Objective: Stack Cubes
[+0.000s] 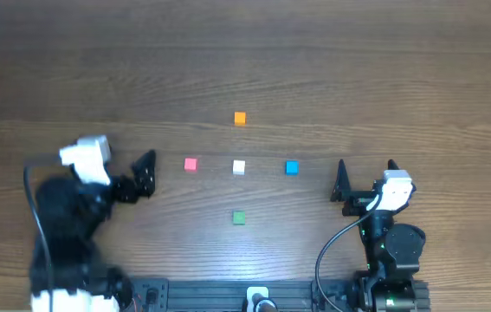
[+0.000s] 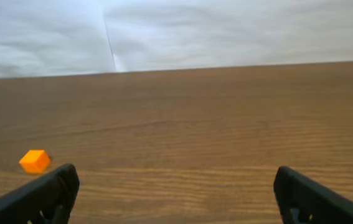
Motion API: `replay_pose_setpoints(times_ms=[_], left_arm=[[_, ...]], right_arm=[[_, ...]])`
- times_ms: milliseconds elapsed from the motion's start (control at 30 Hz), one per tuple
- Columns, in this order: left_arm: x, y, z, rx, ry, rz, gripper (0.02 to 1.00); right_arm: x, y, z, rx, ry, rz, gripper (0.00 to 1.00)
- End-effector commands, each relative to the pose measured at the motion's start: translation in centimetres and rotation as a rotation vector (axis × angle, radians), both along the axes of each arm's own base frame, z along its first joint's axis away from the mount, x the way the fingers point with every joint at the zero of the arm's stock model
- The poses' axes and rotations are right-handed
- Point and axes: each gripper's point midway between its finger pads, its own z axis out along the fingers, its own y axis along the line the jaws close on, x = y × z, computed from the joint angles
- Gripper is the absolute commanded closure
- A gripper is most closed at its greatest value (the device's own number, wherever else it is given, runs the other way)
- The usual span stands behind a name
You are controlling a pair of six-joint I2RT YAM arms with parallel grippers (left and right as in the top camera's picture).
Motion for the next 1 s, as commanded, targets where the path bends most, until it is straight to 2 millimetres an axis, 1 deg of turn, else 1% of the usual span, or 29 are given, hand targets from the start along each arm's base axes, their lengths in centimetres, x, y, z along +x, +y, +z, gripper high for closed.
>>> replay_pose_setpoints(times_ms=[33,133,233,300,367,467,567,667,800,900,1000], left_arm=[[2.1,-1.8,-0.5,-0.034,0.208,-0.071,0.020],[3.1,-3.1,-2.6,0.016,0.324,-0.094,0.020],[3.6,-4.9,-5.2,0.088,0.411,-0.129,0.020],[3.6,-5.8,-6.6,0.117,0.456,-0.130,0.020],[3.4,-6.5,-8.9,0.167,0.528,-0.103,0.020],[3.0,-6.9,-11.4,0.219,0.601,-0.060,0.020],[2.9,-7.5,-12.5,0.262,0.628,-0.058,0.020],[3.5,-8.6,-12.7,0.320,0.621,-0.073,0.020],[4.1,-9.5,-13.4,0.377,0.624,-0.078,0.023],[4.4,-9.8,-13.9,0.396,0.634,-0.075,0.029],[4.3,-9.5,-14.7,0.408,0.657,-0.051,0.060]], right_arm=[[0.0,0.0,-0.2,-0.007,-0.001,0.002,0.009],[0.0,0.0,-0.2,-0.007,-0.001,0.002,0.007],[0.0,0.0,-0.2,-0.007,-0.001,0.002,0.007],[0.0,0.0,-0.2,-0.007,-0.001,0.002,0.009],[0.0,0.0,-0.2,-0.007,-0.001,0.002,0.009],[0.0,0.0,-0.2,-0.007,-0.001,0.002,0.007],[0.0,0.0,-0.2,-0.007,-0.001,0.002,0.009],[0.0,0.0,-0.2,-0.007,-0.001,0.002,0.009],[0.0,0.0,-0.2,-0.007,-0.001,0.002,0.007],[0.0,0.0,-0.2,-0.007,-0.001,0.002,0.009],[0.0,0.0,-0.2,-0.007,-0.001,0.002,0.007]])
